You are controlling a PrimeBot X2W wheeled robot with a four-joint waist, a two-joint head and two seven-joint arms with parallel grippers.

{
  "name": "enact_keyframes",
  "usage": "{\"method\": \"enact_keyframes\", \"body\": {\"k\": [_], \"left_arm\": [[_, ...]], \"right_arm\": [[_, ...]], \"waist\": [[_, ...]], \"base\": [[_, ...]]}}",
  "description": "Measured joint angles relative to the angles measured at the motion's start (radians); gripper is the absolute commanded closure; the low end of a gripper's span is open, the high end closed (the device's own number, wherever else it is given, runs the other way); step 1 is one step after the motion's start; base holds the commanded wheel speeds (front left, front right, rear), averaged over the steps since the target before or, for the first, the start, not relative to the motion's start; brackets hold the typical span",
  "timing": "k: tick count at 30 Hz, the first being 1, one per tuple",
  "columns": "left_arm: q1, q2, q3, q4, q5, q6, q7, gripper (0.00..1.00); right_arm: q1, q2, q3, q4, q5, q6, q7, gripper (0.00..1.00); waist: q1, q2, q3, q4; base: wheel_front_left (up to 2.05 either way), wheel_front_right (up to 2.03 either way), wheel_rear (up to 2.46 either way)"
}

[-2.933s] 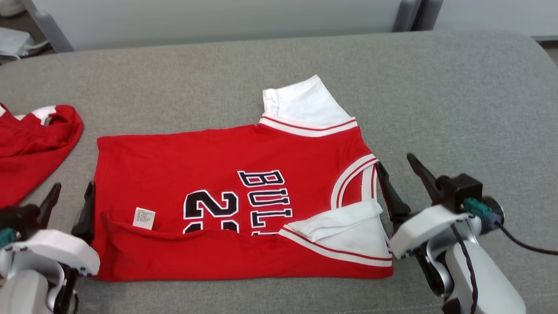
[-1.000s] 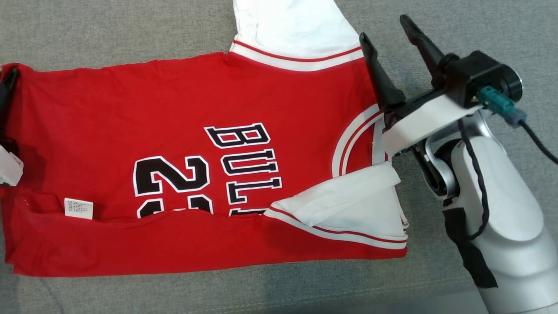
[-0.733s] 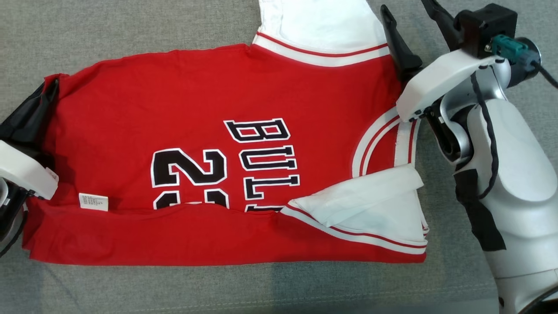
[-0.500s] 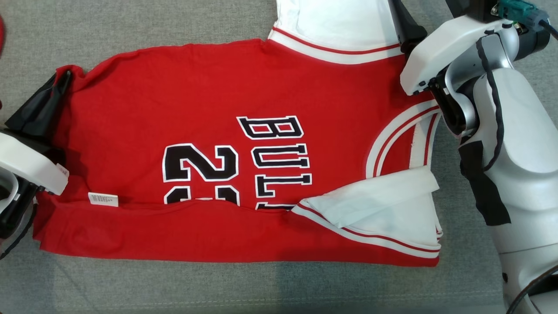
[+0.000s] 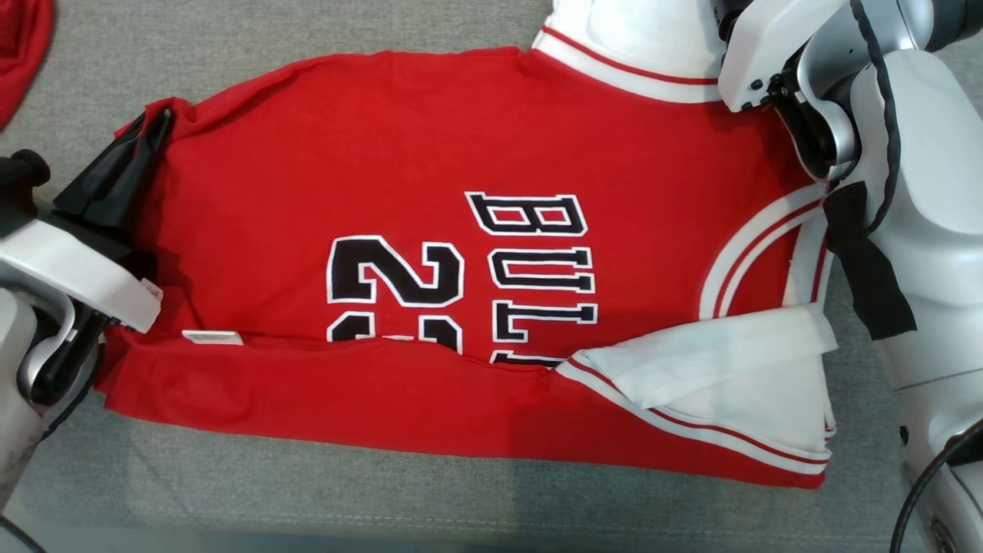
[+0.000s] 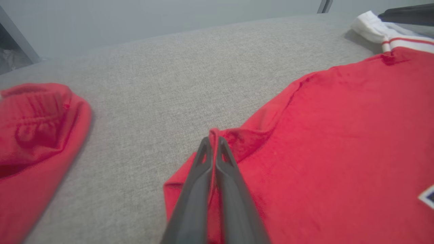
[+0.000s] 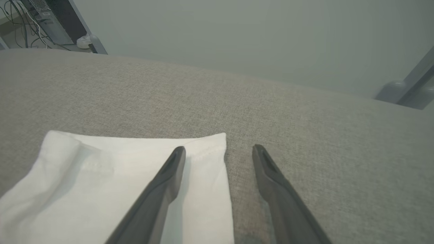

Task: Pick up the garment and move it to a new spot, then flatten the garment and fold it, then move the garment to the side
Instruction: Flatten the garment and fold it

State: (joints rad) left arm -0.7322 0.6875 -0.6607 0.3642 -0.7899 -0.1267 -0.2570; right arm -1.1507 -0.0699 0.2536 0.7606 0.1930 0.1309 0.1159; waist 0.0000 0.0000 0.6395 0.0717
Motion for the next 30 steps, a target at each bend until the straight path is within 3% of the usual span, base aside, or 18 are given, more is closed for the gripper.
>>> {"method": "enact_keyframes", "body": {"k": [8, 9, 10, 11, 12, 19, 30], "left_arm": [[-0.020, -0.013, -0.004, -0.010, 0.006, 0.000, 0.000, 1.00], [-0.021, -0.015, -0.005, -0.010, 0.007, 0.000, 0.000, 1.00], [-0.025, -0.015, -0.007, -0.012, 0.007, 0.000, 0.000, 1.00], [-0.028, -0.016, -0.008, -0.012, 0.007, 0.000, 0.000, 1.00], [-0.030, -0.016, -0.009, -0.013, 0.007, 0.000, 0.000, 1.00], [-0.032, -0.013, -0.008, -0.009, 0.007, 0.000, 0.000, 1.00], [0.011, 0.020, 0.006, 0.046, -0.012, 0.000, 0.000, 1.00]], "right_arm": [[-0.046, -0.002, -0.009, 0.060, -0.004, 0.000, 0.008, 0.02], [-0.050, -0.002, -0.006, 0.065, 0.000, 0.000, 0.008, 0.23], [-0.056, -0.003, 0.010, 0.070, 0.011, 0.000, 0.008, 0.56], [-0.058, -0.004, 0.015, 0.073, 0.014, 0.000, 0.008, 0.75], [-0.061, -0.004, 0.019, 0.075, 0.021, 0.000, 0.007, 1.00], [-0.067, -0.003, 0.051, 0.079, 0.053, 0.000, -0.056, 1.00], [0.013, -0.002, 0.151, -0.011, 0.215, 0.000, -0.135, 1.00]], "waist": [[0.0000, 0.0000, 0.016, 0.028], [0.0000, 0.0000, 0.018, 0.031], [0.0000, 0.0000, 0.021, 0.034], [0.0000, 0.0000, 0.020, 0.033], [0.0000, 0.0000, 0.020, 0.032], [0.0000, 0.0000, 0.014, 0.012], [0.0000, 0.0000, -0.033, -0.050]], "base": [[0.00, 0.00, 0.00], [0.00, 0.00, 0.00], [0.00, 0.00, 0.00], [0.00, 0.00, 0.00], [0.00, 0.00, 0.00], [0.00, 0.00, 0.00], [0.00, 0.00, 0.00]]}}
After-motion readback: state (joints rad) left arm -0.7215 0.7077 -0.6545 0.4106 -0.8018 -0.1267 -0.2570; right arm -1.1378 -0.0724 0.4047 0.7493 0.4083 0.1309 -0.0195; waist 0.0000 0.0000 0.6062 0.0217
